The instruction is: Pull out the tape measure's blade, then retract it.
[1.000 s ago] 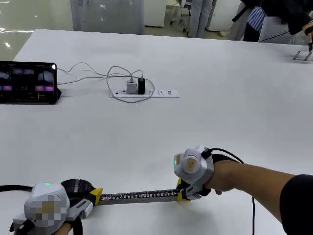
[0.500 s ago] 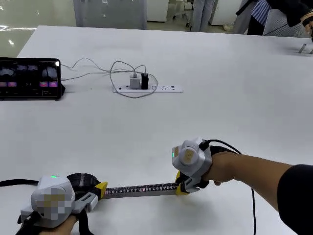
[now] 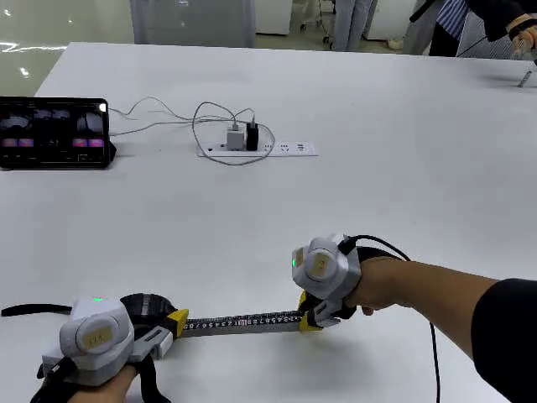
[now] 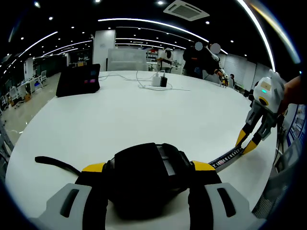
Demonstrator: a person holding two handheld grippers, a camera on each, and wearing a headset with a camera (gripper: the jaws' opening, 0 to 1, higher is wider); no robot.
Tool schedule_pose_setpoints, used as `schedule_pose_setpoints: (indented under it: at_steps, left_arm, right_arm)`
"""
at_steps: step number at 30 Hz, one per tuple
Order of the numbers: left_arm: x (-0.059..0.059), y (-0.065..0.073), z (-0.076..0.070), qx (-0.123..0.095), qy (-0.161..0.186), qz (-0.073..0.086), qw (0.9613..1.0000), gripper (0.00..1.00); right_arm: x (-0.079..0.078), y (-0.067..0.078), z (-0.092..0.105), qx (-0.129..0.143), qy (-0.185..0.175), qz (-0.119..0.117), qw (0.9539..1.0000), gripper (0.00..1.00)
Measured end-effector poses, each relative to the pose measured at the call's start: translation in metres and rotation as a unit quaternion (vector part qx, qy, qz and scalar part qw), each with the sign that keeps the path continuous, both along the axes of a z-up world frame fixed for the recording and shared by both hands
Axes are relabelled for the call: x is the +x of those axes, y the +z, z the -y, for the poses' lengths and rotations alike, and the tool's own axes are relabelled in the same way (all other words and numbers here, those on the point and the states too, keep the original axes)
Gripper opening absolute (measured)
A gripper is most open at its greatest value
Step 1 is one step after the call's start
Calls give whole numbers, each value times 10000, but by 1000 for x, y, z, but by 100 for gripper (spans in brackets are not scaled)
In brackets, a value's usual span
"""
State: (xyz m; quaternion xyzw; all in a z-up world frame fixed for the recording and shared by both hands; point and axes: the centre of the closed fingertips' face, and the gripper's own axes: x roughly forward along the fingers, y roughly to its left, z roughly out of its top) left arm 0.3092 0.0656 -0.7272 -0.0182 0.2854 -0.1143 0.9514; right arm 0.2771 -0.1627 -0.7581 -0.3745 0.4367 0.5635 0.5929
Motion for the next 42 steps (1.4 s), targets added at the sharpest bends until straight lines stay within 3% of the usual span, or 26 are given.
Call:
schedule_pose_setpoints:
  at_steps: [42]
  left_arm:
    - [-1,0,0,13,-34,-13,10000,64]
  right_arm:
    - [0,0,-19,24,-79,-16,10000,10]
